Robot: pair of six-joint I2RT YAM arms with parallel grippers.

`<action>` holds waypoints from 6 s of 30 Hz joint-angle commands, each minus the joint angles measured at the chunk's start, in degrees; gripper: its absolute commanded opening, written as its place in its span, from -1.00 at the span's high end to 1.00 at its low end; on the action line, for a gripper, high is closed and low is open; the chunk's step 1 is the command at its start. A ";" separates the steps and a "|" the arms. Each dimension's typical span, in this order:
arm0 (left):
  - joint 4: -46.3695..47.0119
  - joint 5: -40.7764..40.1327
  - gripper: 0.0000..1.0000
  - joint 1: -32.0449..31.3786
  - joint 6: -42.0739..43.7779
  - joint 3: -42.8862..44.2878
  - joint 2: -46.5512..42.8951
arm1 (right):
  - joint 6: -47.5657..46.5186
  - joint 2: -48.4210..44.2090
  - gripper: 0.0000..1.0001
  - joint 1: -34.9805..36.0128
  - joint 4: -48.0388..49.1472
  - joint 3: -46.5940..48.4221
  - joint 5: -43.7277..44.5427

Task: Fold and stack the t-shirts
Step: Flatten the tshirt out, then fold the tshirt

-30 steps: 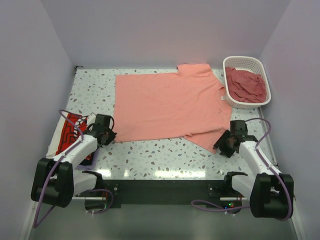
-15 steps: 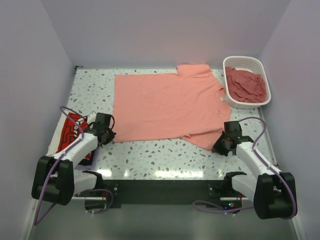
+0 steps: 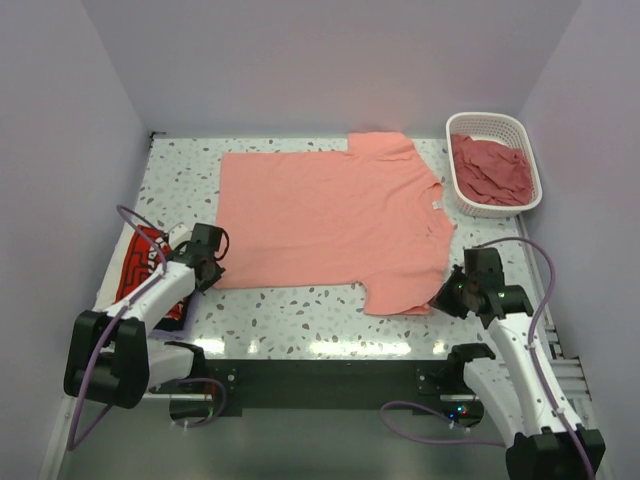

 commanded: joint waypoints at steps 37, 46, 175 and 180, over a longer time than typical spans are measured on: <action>-4.23 2.52 1.00 0.35 0.41 24.38 20.88 | -1.55 37.00 1.00 0.08 16.57 33.05 -1.55; -3.53 3.74 1.00 2.19 0.76 26.66 22.73 | -2.70 46.33 1.00 -2.20 18.68 40.87 -4.09; 8.25 23.25 0.27 13.45 10.34 36.60 34.33 | 0.56 55.04 1.00 -15.57 27.13 40.18 -11.31; 8.34 23.70 -0.17 13.45 10.52 36.51 33.28 | 0.56 55.30 1.00 -15.57 27.39 40.35 -11.66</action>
